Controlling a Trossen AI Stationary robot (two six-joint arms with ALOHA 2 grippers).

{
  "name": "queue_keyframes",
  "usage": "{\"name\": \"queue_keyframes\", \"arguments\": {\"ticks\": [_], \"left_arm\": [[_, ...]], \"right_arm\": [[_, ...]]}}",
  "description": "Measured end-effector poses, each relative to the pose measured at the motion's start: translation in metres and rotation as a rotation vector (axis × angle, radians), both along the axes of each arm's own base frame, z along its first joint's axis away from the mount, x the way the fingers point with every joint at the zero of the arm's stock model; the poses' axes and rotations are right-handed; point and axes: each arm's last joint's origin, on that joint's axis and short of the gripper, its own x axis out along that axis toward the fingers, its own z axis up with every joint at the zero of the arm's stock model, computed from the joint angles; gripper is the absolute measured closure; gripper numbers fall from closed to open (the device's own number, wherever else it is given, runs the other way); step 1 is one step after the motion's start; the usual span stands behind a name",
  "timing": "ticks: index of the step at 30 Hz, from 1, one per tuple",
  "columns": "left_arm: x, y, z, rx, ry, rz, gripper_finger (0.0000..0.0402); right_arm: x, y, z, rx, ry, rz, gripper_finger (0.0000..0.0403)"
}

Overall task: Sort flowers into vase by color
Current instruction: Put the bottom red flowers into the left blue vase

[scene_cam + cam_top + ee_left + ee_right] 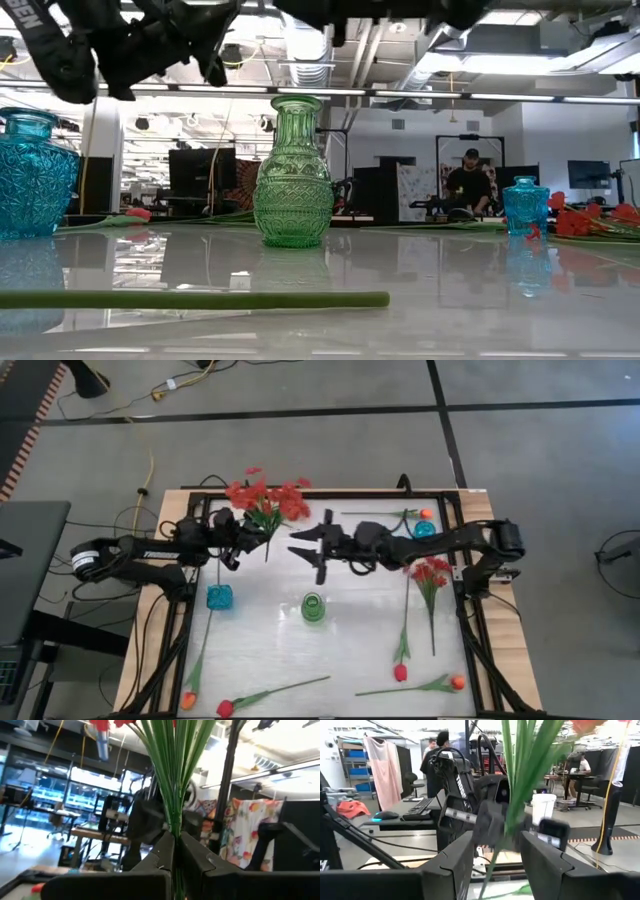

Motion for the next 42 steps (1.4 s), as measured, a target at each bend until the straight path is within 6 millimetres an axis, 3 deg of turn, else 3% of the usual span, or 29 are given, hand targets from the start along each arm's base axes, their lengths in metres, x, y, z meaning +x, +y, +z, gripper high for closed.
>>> {"name": "queue_keyframes", "arguments": {"ticks": [10, 18, 21, 25, 29, 36, 42], "left_arm": [[0.004, -0.008, -0.012, 0.026, 0.055, 0.028, 0.0401], [0.006, -0.009, -0.017, 0.035, 0.095, 0.034, 0.0401], [0.007, -0.009, -0.018, 0.03, 0.108, 0.033, 0.0401], [0.007, -0.009, -0.018, 0.029, 0.113, 0.033, 0.0398], [0.007, -0.01, -0.019, 0.046, 0.119, 0.012, 0.0374], [0.007, -0.006, -0.021, 0.015, 0.185, -0.08, 0.031], [0.012, 0.0, -0.019, 0.003, 0.26, -0.165, 0.0291]], "right_arm": [[0.028, -0.011, -0.004, 0.008, 0.041, -0.015, 0.0216], [0.028, -0.014, 0.0, 0.011, 0.015, -0.019, 0.0221], [0.028, -0.016, -0.001, 0.034, 0.02, -0.02, 0.0247], [0.028, -0.017, -0.004, 0.044, 0.055, -0.024, 0.031], [0.028, -0.016, -0.005, 0.042, 0.058, 0.012, 0.0375], [0.028, -0.02, -0.008, 0.09, 0.083, 0.016, 0.0368], [0.028, -0.022, -0.01, 0.092, 0.105, 0.035, 0.0373]]}}
